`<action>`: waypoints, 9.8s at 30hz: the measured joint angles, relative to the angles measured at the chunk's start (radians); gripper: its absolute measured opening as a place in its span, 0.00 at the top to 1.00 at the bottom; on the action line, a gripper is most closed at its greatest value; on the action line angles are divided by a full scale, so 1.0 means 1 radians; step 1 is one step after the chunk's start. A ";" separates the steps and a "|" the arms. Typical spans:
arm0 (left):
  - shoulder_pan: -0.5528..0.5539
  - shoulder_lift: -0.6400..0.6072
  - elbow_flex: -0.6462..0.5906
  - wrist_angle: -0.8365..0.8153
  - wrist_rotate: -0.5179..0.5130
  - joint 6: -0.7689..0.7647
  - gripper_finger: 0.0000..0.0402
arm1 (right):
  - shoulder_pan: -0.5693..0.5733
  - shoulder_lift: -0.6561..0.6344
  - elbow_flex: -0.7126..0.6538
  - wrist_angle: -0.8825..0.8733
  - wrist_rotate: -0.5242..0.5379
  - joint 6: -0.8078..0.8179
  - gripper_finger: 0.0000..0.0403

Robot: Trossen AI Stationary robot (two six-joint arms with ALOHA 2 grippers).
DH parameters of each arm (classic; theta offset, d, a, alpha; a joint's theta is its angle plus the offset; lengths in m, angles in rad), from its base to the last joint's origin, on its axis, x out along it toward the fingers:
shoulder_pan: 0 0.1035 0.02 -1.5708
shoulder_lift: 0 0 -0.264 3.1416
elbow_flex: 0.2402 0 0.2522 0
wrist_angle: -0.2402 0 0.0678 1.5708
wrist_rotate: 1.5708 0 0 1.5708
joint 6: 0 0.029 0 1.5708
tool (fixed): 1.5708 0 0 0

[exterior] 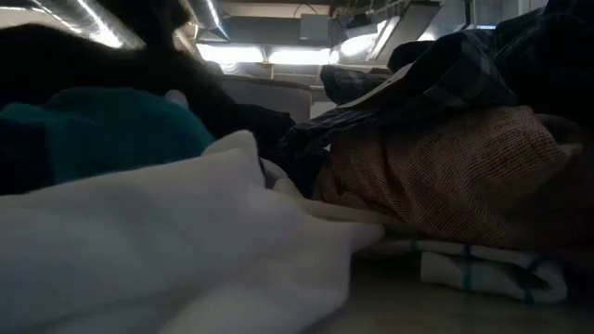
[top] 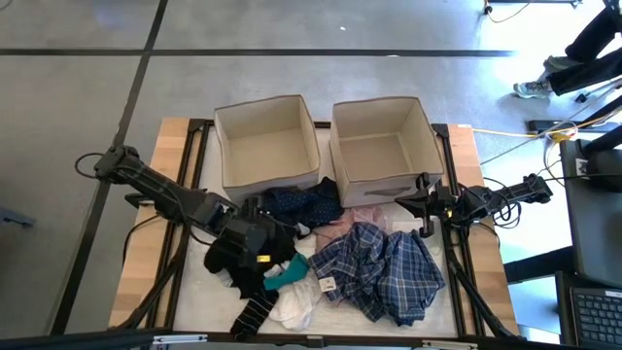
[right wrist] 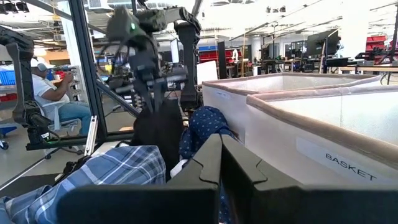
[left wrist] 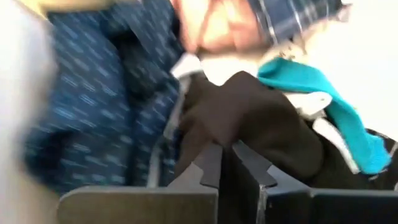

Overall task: Sort clothes
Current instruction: Put the black shirt into the left laundry organizer, then put the black sock into the left laundry organizer

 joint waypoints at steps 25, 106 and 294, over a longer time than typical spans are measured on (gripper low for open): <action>0.144 0.000 0.488 0.018 -0.372 0.474 0.97 | 0.000 0.000 0.000 0.010 0.018 0.003 0.97; 0.823 -0.187 -0.123 0.196 -0.139 0.314 0.85 | 0.000 0.000 0.000 0.002 0.019 0.004 0.97; 0.550 -0.212 -0.062 0.255 -0.512 0.367 0.68 | 0.000 0.000 0.000 0.000 0.019 0.001 0.97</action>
